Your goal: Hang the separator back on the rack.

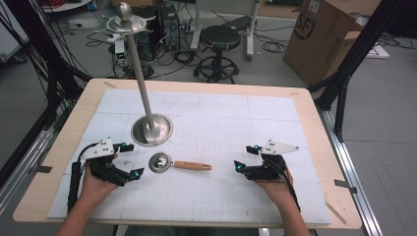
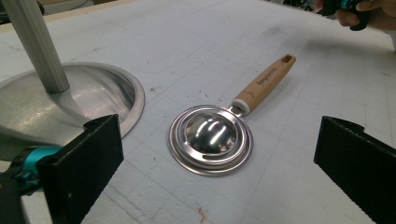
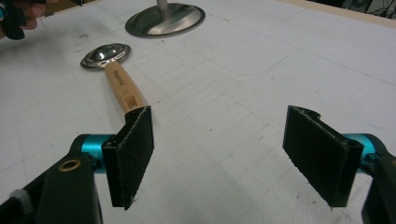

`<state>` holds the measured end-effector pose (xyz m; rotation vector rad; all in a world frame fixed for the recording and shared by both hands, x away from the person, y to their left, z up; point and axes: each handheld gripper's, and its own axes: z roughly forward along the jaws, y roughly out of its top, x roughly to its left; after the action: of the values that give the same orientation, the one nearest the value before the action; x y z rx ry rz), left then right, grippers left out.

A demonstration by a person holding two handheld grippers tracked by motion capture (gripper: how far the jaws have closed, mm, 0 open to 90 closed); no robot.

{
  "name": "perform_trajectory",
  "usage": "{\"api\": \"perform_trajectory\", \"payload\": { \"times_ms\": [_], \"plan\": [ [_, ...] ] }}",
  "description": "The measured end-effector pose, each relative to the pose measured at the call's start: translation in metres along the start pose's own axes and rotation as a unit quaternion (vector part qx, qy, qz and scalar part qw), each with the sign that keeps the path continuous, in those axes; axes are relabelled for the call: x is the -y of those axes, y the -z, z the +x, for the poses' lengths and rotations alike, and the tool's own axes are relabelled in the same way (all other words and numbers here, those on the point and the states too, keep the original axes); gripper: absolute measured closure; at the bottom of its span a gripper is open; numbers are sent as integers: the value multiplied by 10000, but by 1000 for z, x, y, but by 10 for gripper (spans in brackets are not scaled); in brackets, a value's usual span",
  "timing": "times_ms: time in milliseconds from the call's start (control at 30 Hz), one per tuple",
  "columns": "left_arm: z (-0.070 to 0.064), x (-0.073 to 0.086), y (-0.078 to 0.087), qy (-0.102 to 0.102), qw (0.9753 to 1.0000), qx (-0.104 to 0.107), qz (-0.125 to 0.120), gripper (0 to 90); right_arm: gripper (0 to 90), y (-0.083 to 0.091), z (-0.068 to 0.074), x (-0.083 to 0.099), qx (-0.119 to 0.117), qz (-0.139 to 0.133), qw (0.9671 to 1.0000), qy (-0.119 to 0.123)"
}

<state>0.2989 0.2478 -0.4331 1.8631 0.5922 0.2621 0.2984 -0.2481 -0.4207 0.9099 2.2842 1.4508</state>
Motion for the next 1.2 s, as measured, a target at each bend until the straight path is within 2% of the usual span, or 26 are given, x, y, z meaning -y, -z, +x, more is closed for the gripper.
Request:
{"api": "perform_trajectory", "payload": {
  "times_ms": [167, 267, 367, 467, 600, 867, 967, 1167, 1200],
  "plan": [
    [0, -1, 0, 12, 10000, 2, -82, 19, 239, 2, -1, 1, 46, 34, 10000, -3],
    [0, -2, 1, -38, 10000, -14, -43, 19, 238, 2, -4, 1, -50, 86, 10000, -2],
    [0, -3, 1, -33, 10000, -40, -59, 19, 239, 3, -7, 1, -33, 149, 9999, 52],
    [-1, -6, -1, -61, 10000, -7, -65, 19, 239, 8, -9, 0, 1, 136, 9998, 126],
    [-2, -9, -5, -85, 10000, -5, -31, 19, 239, 14, -13, -1, 82, 17, 9999, 60],
    [-6, -9, -10, -93, 9998, 105, 122, 19, 239, 6, -16, -2, 26, -48, 10000, 5],
    [-8, -10, -11, -98, 9997, 182, 103, 19, 239, 3, -15, -2, 9, 2, 10000, 39],
    [-7, -20, -21, -285, 9988, 287, 271, 19, 239, 2, -14, -2, -13, 56, 10000, 62],
    [-8, -22, -24, -336, 9986, 307, 284, 19, 239, 2, -13, 0, -6, 157, 9999, 65]
  ]
}}
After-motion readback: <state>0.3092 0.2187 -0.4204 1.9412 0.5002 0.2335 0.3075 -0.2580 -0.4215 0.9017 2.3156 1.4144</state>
